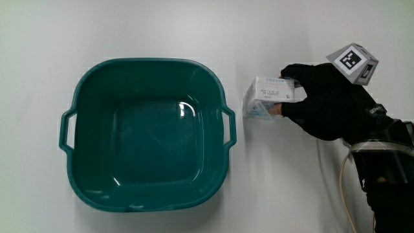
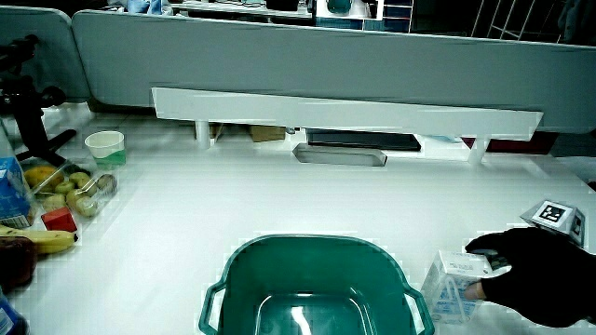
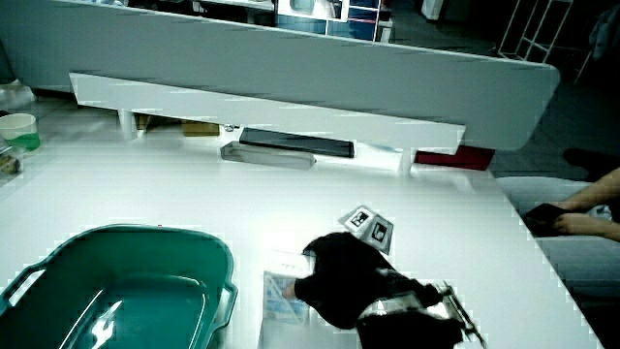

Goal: Pick milk from desk

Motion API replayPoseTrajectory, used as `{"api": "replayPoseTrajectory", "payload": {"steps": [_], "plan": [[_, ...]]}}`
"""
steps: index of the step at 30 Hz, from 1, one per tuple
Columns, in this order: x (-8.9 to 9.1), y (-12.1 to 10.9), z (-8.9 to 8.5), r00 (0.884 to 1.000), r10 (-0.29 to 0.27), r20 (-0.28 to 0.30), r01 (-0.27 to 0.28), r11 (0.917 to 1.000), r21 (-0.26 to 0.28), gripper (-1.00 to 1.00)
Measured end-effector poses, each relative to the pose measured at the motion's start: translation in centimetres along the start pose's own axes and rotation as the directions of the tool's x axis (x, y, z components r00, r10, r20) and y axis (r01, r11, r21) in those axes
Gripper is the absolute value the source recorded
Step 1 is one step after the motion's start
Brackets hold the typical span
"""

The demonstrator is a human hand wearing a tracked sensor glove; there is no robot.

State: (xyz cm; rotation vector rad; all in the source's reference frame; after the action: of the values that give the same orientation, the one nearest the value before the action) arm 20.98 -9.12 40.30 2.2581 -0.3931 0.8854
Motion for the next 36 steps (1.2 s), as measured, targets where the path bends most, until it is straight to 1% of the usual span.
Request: {"api": "replayPoseTrajectory", "payload": {"steps": [2, 4, 5, 6, 7, 8, 9, 10, 11, 12, 13, 14, 15, 16, 17, 18, 19, 20, 21, 22, 23, 24, 25, 26, 27, 28, 30, 31, 32, 33, 34, 35, 36], "plan": [[0.0, -0.1, 0.0, 1.0, 0.0, 0.008, 0.0, 1.0, 0.007, 0.97], [-0.1, -0.1, 0.1, 1.0, -0.009, 0.02, 0.009, 0.9999, -0.011, 1.0], [0.0, -0.1, 0.2, 1.0, 0.0, 0.013, 0.0, 1.0, 0.001, 1.0], [0.2, -0.1, 0.3, 0.999, 0.038, -0.024, -0.038, 0.9988, -0.029, 1.0], [0.2, -0.1, 0.4, 0.996, 0.069, -0.052, -0.07, 0.9973, -0.024, 1.0], [-0.2, -0.4, 0.6, 0.997, 0.056, -0.044, -0.057, 0.9982, -0.02, 1.0], [-0.4, -0.5, 0.8, 0.997, 0.072, -0.032, -0.073, 0.9973, -0.012, 1.0], [-0.7, -0.7, 0.9, 0.997, 0.07, -0.031, -0.07, 0.9975, -0.01, 1.0], [-0.9, -0.8, 1.1, 0.996, 0.087, -0.016, -0.087, 0.9962, -0.004, 1.0], [-1.4, -0.9, 1.3, 0.995, 0.098, -0.023, -0.098, 0.9952, -0.003, 1.0], [-1.8, -1.1, 1.5, 0.995, 0.099, -0.007, -0.099, 0.9951, 0.001, 1.0], [-2.0, -1.2, 1.7, 0.994, 0.112, 0.008, -0.112, 0.9937, 0.005, 1.0], [-2.6, -1.4, 1.8, 0.993, 0.119, 0.0, -0.119, 0.9929, 0.006, 1.0], [-2.9, -1.6, 2.0, 0.993, 0.119, 0.012, -0.119, 0.9928, 0.009, 1.0], [-3.0, -1.6, 2.2, 0.989, 0.148, 0.018, -0.148, 0.9889, 0.013, 1.0], [-3.4, -1.7, 2.4, 0.987, 0.158, 0.018, -0.158, 0.9874, 0.014, 1.0], [-3.9, -1.8, 2.6, 0.983, 0.186, 0.0, -0.186, 0.9824, 0.018, 1.0], [-4.3, -2.0, 2.8, 0.982, 0.185, -0.031, -0.185, 0.9826, 0.016, 1.0], [-4.6, -2.1, 3.0, 0.98, 0.198, -0.003, -0.197, 0.98, 0.025, 1.0], [-5.0, -2.3, 3.3, 0.98, 0.197, 0.017, -0.197, 0.9799, 0.03, 1.0], [-5.4, -2.5, 3.5, 0.981, 0.194, 0.019, -0.195, 0.9803, 0.032, 1.0], [-5.9, -2.6, 3.7, 0.98, 0.193, 0.035, -0.195, 0.9802, 0.036, 1.0], [-6.4, -2.8, 4.0, 0.983, 0.171, 0.06, -0.174, 0.9842, 0.036, 1.0], [-6.9, -2.9, 4.1, 0.984, 0.169, 0.063, -0.172, 0.9845, 0.035, 1.0], [-7.4, -3.1, 4.3, 0.982, 0.171, 0.086, -0.175, 0.9838, 0.039, 1.0], [-7.7, -3.1, 4.3, 0.981, 0.179, 0.076, -0.183, 0.9822, 0.043, 1.0], [-8.3, -3.2, 4.5, 0.977, 0.193, 0.086, -0.198, 0.9791, 0.047, 1.0], [-8.8, -3.3, 4.6, 0.984, 0.16, 0.082, -0.164, 0.9855, 0.042, 1.0], [-9.1, -3.3, 4.6, 0.982, 0.171, 0.082, -0.175, 0.9836, 0.043, 1.0], [-9.4, -3.3, 4.6, 0.987, 0.136, 0.084, -0.14, 0.9896, 0.036, 1.0], [-9.7, -3.2, 4.6, 0.989, 0.138, 0.062, -0.14, 0.9896, 0.033, 1.0], [-10.2, -3.1, 4.5, 0.984, 0.171, 0.051, -0.172, 0.9845, 0.032, 1.0], [-10.4, -2.9, 4.4, 0.976, 0.209, 0.064, -0.211, 0.9769, 0.032, 1.0]]}}
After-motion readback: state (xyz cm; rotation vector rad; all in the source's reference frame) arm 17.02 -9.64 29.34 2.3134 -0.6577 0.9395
